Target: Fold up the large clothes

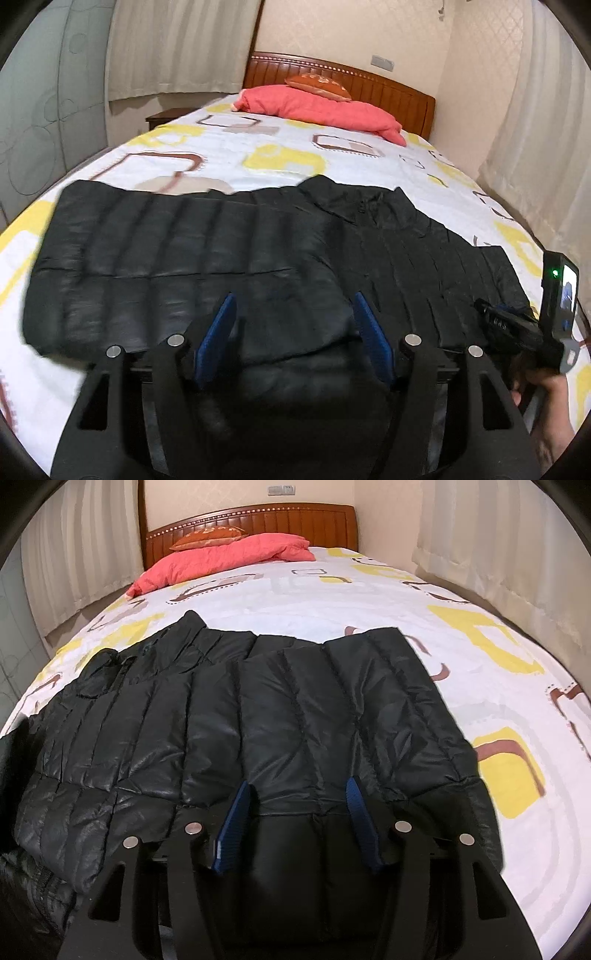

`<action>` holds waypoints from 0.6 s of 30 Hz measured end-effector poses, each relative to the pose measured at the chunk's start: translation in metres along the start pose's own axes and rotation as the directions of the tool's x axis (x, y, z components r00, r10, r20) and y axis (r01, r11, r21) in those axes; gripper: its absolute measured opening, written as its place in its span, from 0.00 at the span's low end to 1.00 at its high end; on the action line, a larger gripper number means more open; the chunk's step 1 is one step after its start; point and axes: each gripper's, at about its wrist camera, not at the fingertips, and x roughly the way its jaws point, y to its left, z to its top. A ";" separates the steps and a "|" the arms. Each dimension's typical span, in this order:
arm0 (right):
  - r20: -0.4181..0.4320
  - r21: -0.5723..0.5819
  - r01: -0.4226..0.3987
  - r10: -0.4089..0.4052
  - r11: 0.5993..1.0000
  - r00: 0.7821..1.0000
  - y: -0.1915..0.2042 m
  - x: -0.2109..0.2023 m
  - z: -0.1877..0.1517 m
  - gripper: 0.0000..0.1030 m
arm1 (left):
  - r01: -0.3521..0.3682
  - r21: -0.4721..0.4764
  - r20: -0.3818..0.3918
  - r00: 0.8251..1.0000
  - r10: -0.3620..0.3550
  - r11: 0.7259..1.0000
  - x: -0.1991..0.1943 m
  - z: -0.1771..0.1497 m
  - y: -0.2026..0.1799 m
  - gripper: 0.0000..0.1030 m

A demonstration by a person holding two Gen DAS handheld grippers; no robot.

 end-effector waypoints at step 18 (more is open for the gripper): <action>-0.090 -0.071 -0.345 0.338 0.936 0.937 0.186 -0.042 -0.009 0.65 | -0.289 -0.243 -0.011 0.955 0.296 0.926 -0.054 -0.006 0.208 0.65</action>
